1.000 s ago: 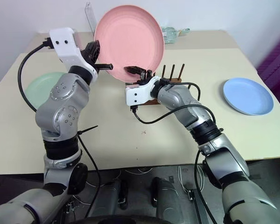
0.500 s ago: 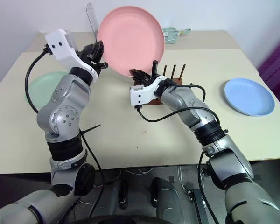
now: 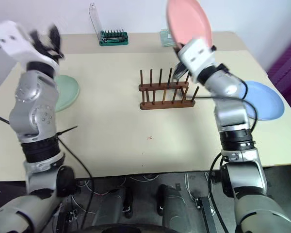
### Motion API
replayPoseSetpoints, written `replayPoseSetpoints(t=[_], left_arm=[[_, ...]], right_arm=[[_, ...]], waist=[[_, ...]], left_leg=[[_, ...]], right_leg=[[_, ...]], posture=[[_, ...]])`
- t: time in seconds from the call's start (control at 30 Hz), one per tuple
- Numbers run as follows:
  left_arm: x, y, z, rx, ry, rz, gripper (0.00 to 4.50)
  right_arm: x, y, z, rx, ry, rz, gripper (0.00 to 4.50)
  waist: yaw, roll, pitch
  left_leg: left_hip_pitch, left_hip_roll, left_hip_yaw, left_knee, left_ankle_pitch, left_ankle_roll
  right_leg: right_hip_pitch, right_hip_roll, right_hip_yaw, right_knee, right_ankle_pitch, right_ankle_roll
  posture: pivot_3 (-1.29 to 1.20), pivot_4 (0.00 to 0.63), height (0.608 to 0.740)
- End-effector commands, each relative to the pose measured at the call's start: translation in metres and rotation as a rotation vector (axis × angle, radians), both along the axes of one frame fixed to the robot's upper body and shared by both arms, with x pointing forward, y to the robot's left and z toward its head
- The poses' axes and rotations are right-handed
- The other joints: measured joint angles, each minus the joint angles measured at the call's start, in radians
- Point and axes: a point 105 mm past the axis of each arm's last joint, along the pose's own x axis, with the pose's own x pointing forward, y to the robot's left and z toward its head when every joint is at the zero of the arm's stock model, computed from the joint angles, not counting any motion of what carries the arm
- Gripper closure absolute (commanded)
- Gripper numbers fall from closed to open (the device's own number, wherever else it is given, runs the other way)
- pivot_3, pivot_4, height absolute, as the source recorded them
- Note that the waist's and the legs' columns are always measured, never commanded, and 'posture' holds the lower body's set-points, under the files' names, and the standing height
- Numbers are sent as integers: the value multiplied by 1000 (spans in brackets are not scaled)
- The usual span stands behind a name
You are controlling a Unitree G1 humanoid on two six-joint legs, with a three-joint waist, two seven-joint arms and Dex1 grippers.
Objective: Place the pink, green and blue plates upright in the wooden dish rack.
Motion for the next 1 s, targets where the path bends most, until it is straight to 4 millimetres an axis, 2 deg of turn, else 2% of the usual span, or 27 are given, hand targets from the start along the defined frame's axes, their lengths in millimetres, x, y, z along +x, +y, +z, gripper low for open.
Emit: replayPoseSetpoints(t=[0.03,0.07,0.1,0.17,0.23,0.3,0.47,0.77,0.87,1.0], left_arm=[[-11,-36,-52,166,156,-306,1656],[-14,-38,-57,168,166,-341,1656],[-24,-44,-71,155,212,-444,1656],[-56,-64,-100,210,316,-697,1656],[-79,-75,-116,232,384,-845,1656],[-89,-79,-122,229,418,-907,1656],[-96,-94,-133,189,458,-962,1656],[-97,-99,-138,163,469,-956,1656],[-96,-99,-137,164,466,-952,1604],[-93,-98,-135,168,453,-933,1604]], right_arm=[[-25,-7,30,232,116,211,4344],[-27,-9,31,253,143,227,4344],[-27,-14,30,278,168,233,4344],[-26,-23,25,354,256,269,4344],[-26,-28,21,386,307,285,4344],[-23,-31,17,405,328,277,4344],[-13,-45,1,543,441,266,4344],[2,-56,-21,638,556,209,4344],[6,-62,-22,679,559,197,3339],[6,-65,-13,651,478,179,1332]], waist=[[-3,1,0],[-3,1,0],[-3,1,0],[-5,1,0],[-7,4,2],[-4,6,3],[0,7,2],[-2,7,2],[-1,7,2],[-1,7,2]], left_leg=[[0,1,0,0,0,0],[0,1,-1,0,0,0],[-1,1,-1,0,0,0],[-1,1,-2,0,0,0],[-1,2,-1,-1,-1,0],[-1,2,-1,-1,-1,0],[-1,1,-3,0,0,1],[-1,1,-2,0,0,1],[-1,1,-2,0,0,1],[-1,1,-2,0,0,1]], right_leg=[[0,-1,0,0,0,0],[-1,-1,0,0,0,0],[-2,-2,0,0,0,0],[-3,-2,0,0,0,0],[-4,-1,0,0,-1,-1],[-4,-2,0,0,-2,-3],[-3,-1,0,0,-3,-3],[-3,0,1,1,-1,0],[-3,0,1,1,-1,0],[-3,-1,1,0,-1,0]], posture=[[0,150,730],[0,150,730],[0,150,730],[0,150,730],[0,150,730],[0,150,730],[0,150,730],[0,150,730],[0,150,730],[0,150,730]])
